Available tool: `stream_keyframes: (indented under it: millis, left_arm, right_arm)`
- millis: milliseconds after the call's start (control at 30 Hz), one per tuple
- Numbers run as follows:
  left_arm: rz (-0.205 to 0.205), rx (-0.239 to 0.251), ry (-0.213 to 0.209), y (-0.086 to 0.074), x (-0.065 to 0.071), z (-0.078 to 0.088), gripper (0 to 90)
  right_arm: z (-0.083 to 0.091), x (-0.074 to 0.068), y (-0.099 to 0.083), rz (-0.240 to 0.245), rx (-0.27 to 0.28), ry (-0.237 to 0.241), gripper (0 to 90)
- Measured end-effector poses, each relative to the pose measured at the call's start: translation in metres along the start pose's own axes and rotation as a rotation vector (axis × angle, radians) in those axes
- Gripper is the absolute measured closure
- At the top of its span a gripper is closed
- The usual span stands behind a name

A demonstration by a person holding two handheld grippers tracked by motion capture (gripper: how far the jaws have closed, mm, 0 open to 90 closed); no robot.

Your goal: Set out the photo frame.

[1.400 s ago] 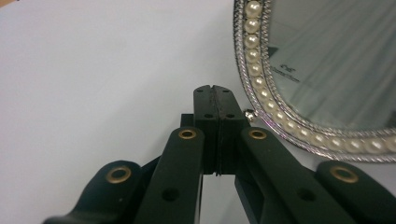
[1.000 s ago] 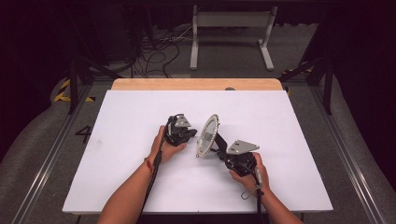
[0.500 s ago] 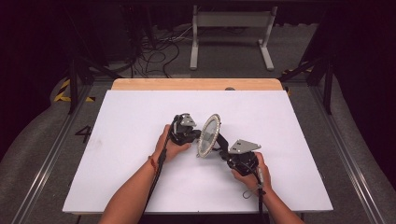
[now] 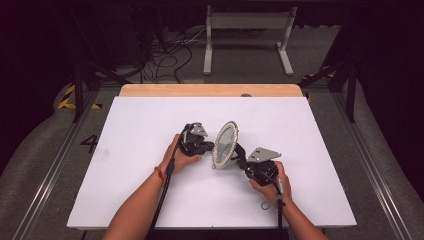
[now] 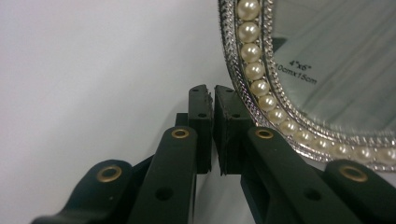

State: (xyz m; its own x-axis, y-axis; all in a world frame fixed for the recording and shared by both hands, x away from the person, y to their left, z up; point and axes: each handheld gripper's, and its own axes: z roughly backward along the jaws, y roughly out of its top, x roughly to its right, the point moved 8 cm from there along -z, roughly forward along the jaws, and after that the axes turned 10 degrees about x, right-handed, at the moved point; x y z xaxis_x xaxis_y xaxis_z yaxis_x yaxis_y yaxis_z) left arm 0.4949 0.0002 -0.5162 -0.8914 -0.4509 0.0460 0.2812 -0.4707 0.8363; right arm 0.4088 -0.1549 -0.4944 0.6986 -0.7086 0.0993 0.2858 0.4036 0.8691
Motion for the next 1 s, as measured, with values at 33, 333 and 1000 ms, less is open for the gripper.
stream_keyframes:
  millis: [33,333,1000]
  left_arm:
    - [-0.007,-0.004,-0.008,0.000,0.001,0.001,85.7]
    - [-0.057,-0.022,-0.029,-0.003,0.009,0.005,85.8]
    - [-0.135,0.096,0.101,-0.011,0.024,0.075,81.5]
  right_arm:
    - [0.000,0.001,0.000,0.001,-0.004,0.000,90.0]
    - [0.002,0.008,-0.002,-0.019,0.005,-0.002,90.0]
    - [0.014,-0.026,0.021,-0.082,0.113,0.070,57.4]
